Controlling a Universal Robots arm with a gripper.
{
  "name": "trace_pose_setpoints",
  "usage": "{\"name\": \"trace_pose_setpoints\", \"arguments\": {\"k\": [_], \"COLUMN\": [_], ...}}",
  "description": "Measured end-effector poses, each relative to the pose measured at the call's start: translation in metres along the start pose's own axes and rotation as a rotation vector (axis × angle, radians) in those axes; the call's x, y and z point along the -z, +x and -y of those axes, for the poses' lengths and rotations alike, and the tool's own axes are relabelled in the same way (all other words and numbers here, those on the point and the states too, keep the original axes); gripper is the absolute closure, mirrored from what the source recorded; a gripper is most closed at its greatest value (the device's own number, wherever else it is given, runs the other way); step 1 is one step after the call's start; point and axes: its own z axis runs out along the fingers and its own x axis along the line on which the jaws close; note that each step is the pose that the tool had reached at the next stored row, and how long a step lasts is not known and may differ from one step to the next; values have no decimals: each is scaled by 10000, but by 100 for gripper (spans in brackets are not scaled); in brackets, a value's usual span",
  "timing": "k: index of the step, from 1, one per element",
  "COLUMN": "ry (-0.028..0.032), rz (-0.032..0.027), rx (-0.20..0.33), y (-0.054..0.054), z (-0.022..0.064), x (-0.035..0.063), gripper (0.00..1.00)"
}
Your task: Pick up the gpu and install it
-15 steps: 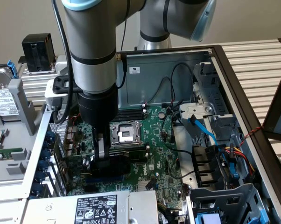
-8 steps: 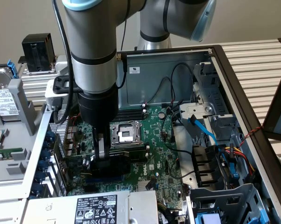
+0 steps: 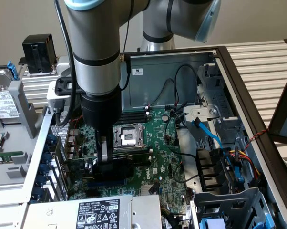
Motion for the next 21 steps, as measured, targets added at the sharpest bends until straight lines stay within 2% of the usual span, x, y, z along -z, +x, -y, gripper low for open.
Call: {"name": "trace_pose_setpoints", "arguments": {"k": [11, 21], "ry": [2, 2], "rz": [34, 34], "rx": [2, 2], "y": [-7, -6], "z": [1, 0], "x": [3, 26], "gripper": [73, 73]}}
